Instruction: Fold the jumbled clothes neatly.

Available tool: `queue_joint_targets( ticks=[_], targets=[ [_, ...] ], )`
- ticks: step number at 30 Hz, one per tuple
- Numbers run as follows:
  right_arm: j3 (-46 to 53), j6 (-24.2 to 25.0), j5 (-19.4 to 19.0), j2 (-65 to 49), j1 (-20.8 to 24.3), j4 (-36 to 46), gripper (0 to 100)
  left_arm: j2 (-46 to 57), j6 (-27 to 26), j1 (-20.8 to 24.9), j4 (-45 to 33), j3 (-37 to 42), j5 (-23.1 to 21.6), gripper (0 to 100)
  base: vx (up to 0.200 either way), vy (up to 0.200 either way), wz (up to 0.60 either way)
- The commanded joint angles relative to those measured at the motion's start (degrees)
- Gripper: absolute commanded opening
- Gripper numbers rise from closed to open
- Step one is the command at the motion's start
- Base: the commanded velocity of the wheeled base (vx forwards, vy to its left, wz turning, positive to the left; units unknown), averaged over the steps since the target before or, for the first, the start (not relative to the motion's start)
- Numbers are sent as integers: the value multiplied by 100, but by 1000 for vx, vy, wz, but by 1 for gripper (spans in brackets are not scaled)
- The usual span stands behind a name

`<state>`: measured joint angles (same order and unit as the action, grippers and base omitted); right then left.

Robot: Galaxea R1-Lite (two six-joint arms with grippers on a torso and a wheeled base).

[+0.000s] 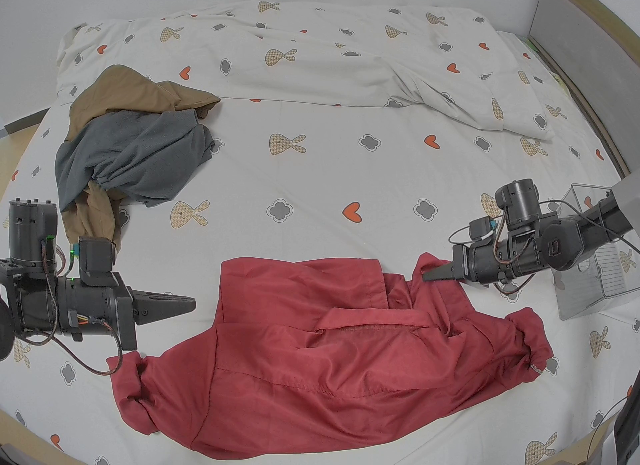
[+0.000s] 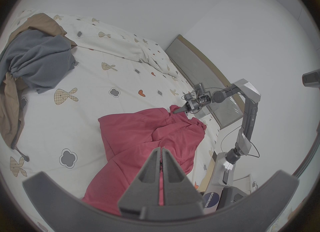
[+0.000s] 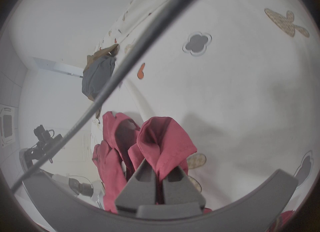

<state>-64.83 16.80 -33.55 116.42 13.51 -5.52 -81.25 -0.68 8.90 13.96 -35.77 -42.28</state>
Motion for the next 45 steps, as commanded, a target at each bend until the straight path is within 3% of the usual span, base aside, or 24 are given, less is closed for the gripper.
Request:
queue_joint_targets(
  ticks=[1,6,8,9,15,25,26,33,39,45],
  targets=[
    [-469,236,68,-155,20,-1,0,4,-2,-2,10,0,0,0,0,0,0],
    [-1629,1194,323,-462,223,420,0,-5,-2,-2,10,0,0,0,0,0,0],
    [-1902,1352,375,-515,284,623,0,-14,-2,-2,19,0,0,0,0,0,0],
    [-2464,1563,507,-541,363,1071,0,-31,-2,-2,19,0,0,0,0,0,0],
    [-3668,1686,1263,-480,557,1748,0,-102,-2,-2,19,0,9,0,0,0,0],
    [-4257,1642,1325,-199,539,2284,0,-400,-20,-2,300,44,18,0,0,0,0],
    [-4257,1607,1325,91,504,2310,100,-471,-20,-11,318,52,27,0,0,0,0],
    [-4213,1607,1325,74,143,2275,100,-761,-99,-231,494,35,9,0,0,0,0],
    [-4046,1642,1254,-937,-103,2328,100,-1314,-160,-442,793,-106,18,0,0,0,0],
    [-1612,1581,1254,-3090,372,2249,100,-2712,-55,-784,1215,-1046,-220,0,0,0,0]
  ],
)
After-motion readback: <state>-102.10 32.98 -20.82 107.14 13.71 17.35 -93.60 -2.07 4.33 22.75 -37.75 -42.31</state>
